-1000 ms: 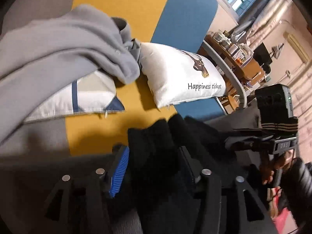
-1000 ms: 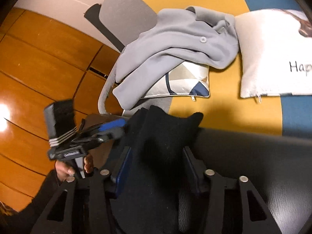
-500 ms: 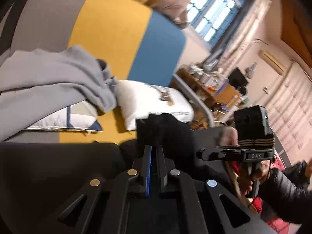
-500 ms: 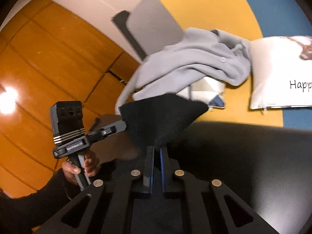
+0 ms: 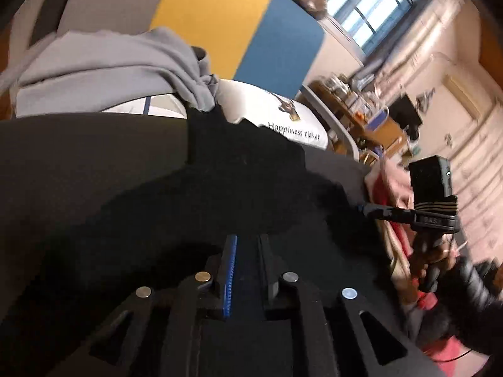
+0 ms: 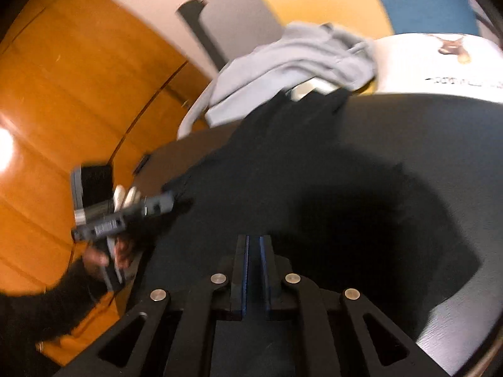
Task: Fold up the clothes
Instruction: 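Lift and fold the black sweater toward the chair with both grippers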
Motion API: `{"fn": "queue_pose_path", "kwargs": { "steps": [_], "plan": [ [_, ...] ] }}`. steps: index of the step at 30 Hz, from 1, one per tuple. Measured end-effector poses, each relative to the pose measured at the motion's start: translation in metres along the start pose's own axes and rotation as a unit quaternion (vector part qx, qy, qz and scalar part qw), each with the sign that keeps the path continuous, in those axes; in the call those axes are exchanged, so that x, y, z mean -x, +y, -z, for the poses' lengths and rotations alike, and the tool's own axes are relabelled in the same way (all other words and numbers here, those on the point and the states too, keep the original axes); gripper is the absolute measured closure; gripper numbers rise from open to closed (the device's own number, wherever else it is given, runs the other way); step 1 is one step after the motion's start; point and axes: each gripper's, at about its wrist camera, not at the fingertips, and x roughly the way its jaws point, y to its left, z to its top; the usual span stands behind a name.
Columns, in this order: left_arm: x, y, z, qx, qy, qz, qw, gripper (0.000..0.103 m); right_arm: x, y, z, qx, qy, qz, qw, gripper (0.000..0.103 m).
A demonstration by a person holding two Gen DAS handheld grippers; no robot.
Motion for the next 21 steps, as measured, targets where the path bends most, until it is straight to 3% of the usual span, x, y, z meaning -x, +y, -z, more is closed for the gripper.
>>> {"fn": "queue_pose_path", "kwargs": {
  "steps": [2, 4, 9, 13, 17, 20, 21],
  "plan": [
    [-0.005, 0.008, -0.021, 0.01, -0.005, -0.001, 0.9999, 0.077, -0.001, -0.01, -0.021, 0.001, -0.017, 0.02, 1.0, 0.072],
    [-0.013, 0.016, -0.045, 0.016, -0.008, -0.008, 0.9998, 0.066, -0.008, -0.02, -0.054, 0.007, -0.024, 0.035, 0.999, 0.039],
    [-0.073, 0.045, -0.116, 0.027, 0.032, 0.0, 0.9991, 0.048, -0.046, -0.05, -0.127, 0.017, 0.004, 0.079, 0.997, 0.036],
    [-0.122, 0.072, -0.147, 0.06, 0.071, 0.009, 0.9956, 0.042, -0.084, -0.081, -0.168, -0.012, 0.053, 0.07, 0.996, 0.03],
    [-0.159, 0.085, -0.158, 0.068, 0.116, 0.047, 0.9898, 0.041, -0.118, -0.103, -0.187, -0.03, 0.109, 0.041, 0.993, 0.025],
    [-0.163, 0.079, -0.156, 0.058, 0.129, 0.066, 0.9878, 0.055, -0.128, -0.1, -0.189, -0.021, 0.123, 0.002, 0.992, 0.023],
    [-0.154, 0.073, -0.154, 0.053, 0.118, 0.067, 0.9893, 0.072, -0.131, -0.098, -0.19, -0.017, 0.127, -0.011, 0.992, 0.024]
  ]
}}
